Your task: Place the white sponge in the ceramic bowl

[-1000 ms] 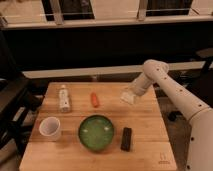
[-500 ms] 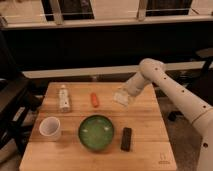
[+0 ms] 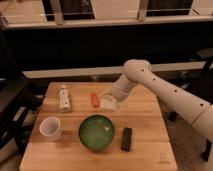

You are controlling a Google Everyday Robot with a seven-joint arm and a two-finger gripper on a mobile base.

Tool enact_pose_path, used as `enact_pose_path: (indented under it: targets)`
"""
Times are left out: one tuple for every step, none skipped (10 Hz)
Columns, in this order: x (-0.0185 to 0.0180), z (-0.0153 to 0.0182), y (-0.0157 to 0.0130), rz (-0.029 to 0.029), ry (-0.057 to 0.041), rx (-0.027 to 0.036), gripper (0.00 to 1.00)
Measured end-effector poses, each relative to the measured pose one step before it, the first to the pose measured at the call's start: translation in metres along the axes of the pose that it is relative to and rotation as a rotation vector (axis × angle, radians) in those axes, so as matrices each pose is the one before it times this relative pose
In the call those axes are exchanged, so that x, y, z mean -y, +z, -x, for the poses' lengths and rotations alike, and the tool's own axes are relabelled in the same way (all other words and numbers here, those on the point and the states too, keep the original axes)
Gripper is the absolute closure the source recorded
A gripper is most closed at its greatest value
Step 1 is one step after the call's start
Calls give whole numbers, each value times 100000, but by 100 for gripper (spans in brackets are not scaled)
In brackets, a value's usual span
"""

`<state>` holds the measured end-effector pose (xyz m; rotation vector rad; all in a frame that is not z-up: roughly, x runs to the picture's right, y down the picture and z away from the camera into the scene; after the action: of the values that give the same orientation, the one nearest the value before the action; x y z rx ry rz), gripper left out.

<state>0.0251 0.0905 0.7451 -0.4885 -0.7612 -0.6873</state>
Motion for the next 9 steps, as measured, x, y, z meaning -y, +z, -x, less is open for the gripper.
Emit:
enact_pose_path:
  targets:
    - [-699, 1595, 381, 142, -1265, 119, 100]
    - [-614, 548, 237, 46, 740, 120, 100]
    - [-828, 112, 91, 208, 939, 217, 100]
    - [-452, -333, 168, 427, 56, 557, 100]
    - [223, -118, 339, 199, -955, 648, 100]
    - [284, 323, 577, 354, -934, 543, 100]
    - [473, 499, 619, 2, -392, 476, 100]
    - [386, 577, 686, 113, -566, 441, 100]
    - [-88, 48, 353, 267, -310, 384, 100]
